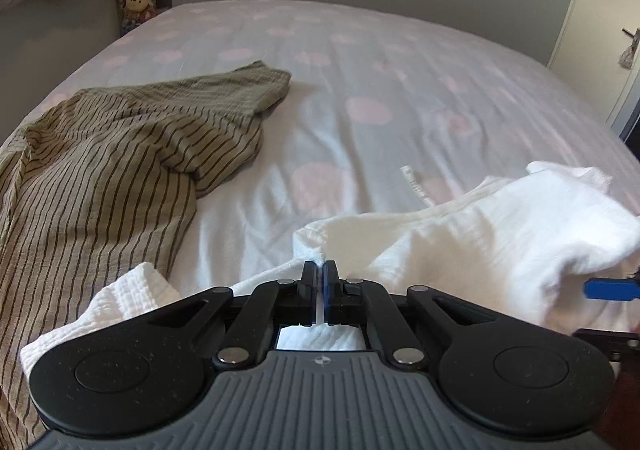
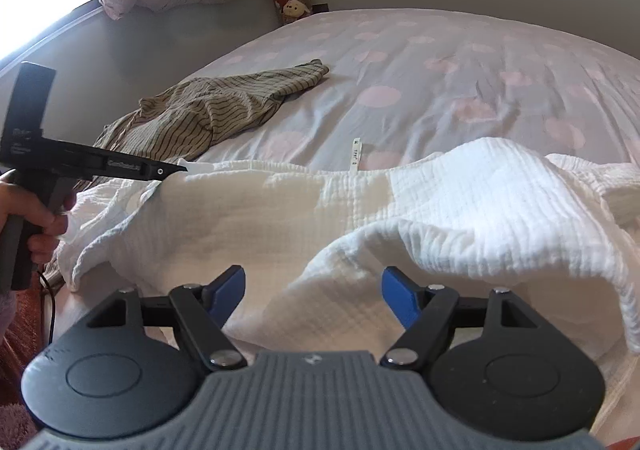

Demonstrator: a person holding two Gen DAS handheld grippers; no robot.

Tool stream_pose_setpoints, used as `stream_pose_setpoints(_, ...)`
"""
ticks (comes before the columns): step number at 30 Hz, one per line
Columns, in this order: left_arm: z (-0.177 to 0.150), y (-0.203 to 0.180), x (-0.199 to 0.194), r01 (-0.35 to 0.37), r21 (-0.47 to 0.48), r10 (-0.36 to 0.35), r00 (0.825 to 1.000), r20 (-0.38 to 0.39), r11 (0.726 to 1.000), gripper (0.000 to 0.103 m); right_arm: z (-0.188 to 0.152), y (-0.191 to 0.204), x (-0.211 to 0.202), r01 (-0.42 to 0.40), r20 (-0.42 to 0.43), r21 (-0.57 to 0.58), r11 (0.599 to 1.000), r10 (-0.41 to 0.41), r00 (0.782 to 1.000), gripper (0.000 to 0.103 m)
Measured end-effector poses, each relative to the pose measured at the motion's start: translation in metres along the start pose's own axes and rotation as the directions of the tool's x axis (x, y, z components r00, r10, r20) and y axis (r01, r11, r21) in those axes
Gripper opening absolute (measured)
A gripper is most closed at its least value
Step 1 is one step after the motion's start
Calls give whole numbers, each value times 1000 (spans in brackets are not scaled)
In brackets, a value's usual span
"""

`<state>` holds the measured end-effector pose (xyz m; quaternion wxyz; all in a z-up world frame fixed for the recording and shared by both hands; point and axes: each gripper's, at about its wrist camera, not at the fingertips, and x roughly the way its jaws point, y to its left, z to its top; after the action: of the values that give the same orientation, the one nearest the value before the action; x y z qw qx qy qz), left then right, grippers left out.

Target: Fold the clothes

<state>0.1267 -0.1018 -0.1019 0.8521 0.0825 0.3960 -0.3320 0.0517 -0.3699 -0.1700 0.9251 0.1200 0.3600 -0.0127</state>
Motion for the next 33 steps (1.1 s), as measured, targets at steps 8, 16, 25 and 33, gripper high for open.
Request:
stream_pose_setpoints(8, -24, -84, -52, 210, 100, -214, 976, 27, 972, 1, 4, -19, -40, -11, 45, 186, 982, 3, 999, 78)
stream_pose_setpoints(16, -64, -135, -58, 291, 125, -291, 957, -20, 948, 1, -7, -21, -60, -78, 57, 272, 959, 65, 996, 78)
stream_pose_setpoints(25, -78, -142, -66, 309, 125, -305, 951, -52, 943, 1, -31, -28, -41, -140, -9, 420, 897, 159, 987, 49)
stream_pose_setpoints(33, -62, -146, -69, 306, 212, -301, 952, -55, 928, 6, -15, -31, -59, -41, 30, 291, 956, 34, 999, 2)
